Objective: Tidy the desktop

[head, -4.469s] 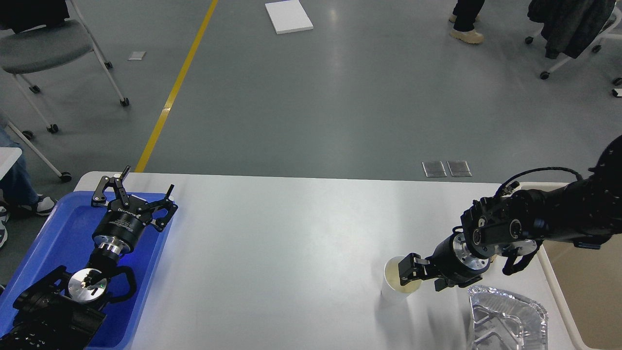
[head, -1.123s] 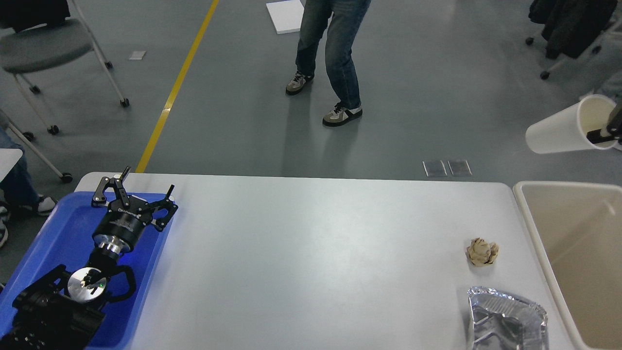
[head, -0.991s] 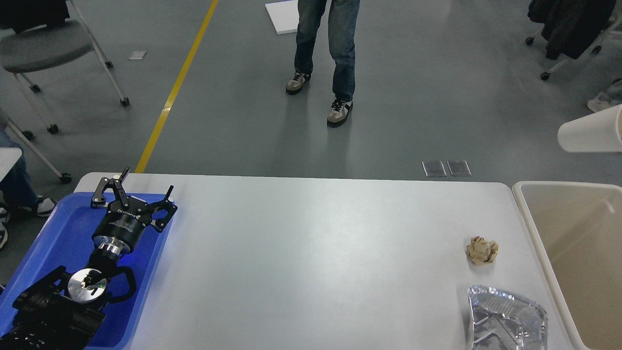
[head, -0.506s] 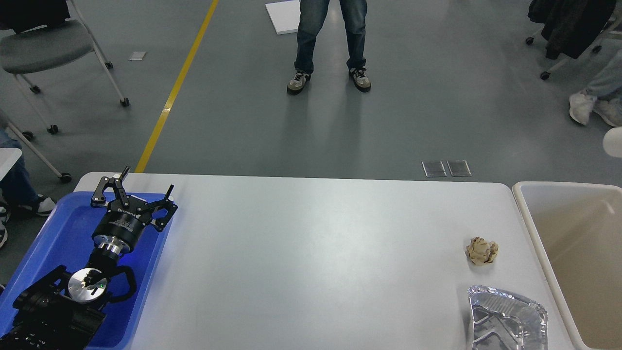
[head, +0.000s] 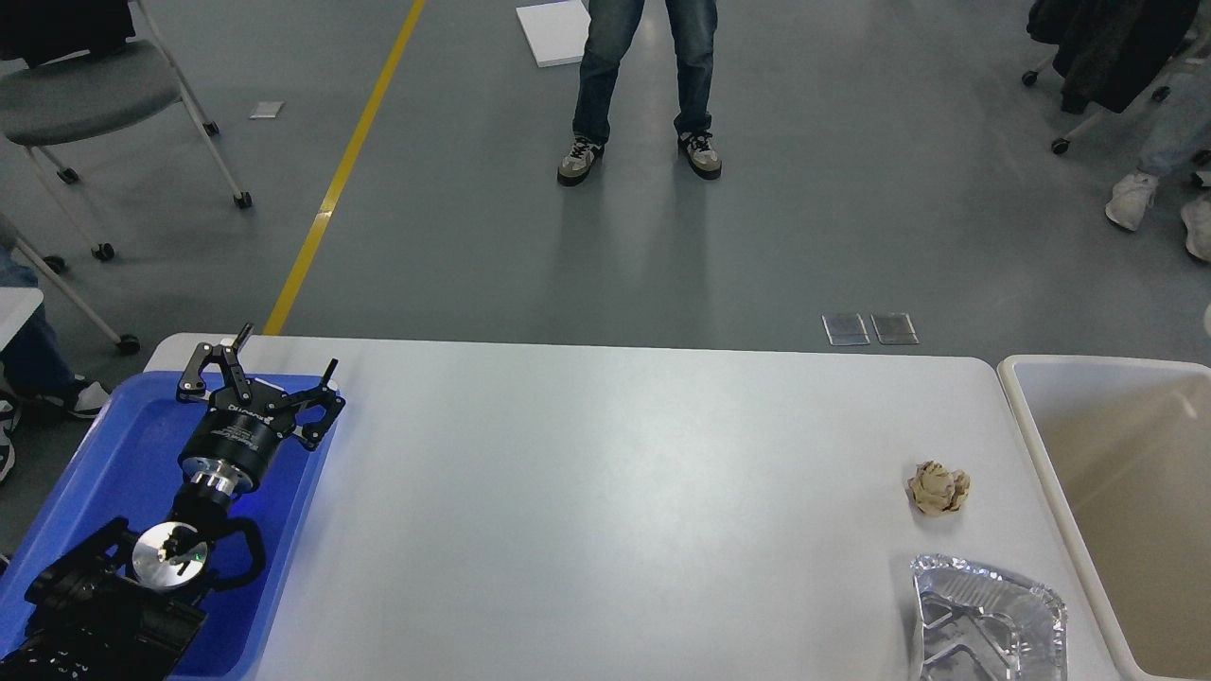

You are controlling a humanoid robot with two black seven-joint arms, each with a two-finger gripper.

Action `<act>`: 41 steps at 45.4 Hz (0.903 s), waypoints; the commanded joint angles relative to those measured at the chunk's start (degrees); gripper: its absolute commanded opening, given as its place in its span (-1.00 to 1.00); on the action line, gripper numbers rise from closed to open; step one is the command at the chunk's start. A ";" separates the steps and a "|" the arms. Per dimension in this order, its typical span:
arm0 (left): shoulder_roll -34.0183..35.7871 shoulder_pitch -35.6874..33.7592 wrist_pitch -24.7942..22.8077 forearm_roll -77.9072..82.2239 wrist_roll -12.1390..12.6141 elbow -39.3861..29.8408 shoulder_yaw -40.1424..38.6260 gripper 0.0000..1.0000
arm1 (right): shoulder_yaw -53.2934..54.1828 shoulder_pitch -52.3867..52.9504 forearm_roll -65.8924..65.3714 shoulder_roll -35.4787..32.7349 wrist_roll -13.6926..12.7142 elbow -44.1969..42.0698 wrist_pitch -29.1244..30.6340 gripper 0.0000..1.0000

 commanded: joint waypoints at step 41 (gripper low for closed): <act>0.00 0.00 0.00 -0.05 -0.01 0.00 -0.01 1.00 | 33.99 -41.84 9.92 31.31 -0.04 -37.42 -12.54 -1.00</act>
